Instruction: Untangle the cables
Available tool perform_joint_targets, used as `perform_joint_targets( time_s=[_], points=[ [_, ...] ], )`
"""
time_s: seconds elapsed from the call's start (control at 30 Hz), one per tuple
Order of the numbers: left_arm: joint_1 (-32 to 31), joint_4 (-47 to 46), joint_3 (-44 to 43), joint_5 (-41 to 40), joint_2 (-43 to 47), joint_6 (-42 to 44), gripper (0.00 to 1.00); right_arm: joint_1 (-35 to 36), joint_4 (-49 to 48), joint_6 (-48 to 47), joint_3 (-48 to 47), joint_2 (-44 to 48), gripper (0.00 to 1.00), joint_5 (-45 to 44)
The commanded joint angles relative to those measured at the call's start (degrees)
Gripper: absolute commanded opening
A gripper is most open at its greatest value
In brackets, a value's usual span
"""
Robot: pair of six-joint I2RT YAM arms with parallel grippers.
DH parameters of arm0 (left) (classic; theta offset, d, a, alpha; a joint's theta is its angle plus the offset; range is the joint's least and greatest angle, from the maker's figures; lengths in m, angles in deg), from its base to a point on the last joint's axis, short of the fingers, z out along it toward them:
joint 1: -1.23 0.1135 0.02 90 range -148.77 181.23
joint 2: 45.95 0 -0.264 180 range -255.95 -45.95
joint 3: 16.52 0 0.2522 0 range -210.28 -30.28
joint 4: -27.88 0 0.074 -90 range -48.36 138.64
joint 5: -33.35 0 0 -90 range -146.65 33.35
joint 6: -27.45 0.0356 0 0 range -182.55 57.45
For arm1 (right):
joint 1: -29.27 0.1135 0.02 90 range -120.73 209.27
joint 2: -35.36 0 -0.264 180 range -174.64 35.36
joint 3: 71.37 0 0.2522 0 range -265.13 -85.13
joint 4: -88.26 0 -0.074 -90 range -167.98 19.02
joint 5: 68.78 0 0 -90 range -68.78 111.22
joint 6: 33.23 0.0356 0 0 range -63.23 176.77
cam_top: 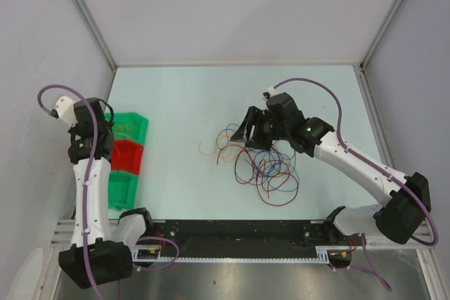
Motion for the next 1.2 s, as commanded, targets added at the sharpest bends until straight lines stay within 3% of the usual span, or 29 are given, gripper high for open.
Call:
perform_joint_targets(
  time_s=[0.0,0.3,0.73,1.03,1.17],
  points=[
    [5.8,-2.9,4.5,8.0,0.6,-3.5,0.00,0.8,-2.9,1.3,-2.0,-1.4,0.66,1.2],
    [13.0,-6.8,13.5,14.6,1.4,-7.9,0.00,2.3,-3.0,2.2,-2.0,-2.9,0.66,0.5],
    [22.0,-14.4,17.7,22.3,-7.4,-13.5,0.00,2.8,-2.5,1.7,-2.0,-3.6,0.66,0.5],
    [22.9,-18.4,17.3,21.4,-12.6,-17.3,0.01,2.2,-2.2,0.2,-1.9,-4.3,0.66,0.8],
    [22.9,-19.9,17.0,23.9,-13.3,-17.0,0.06,1.2,-2.3,-0.3,-2.0,-3.9,0.66,1.4]
  ],
)
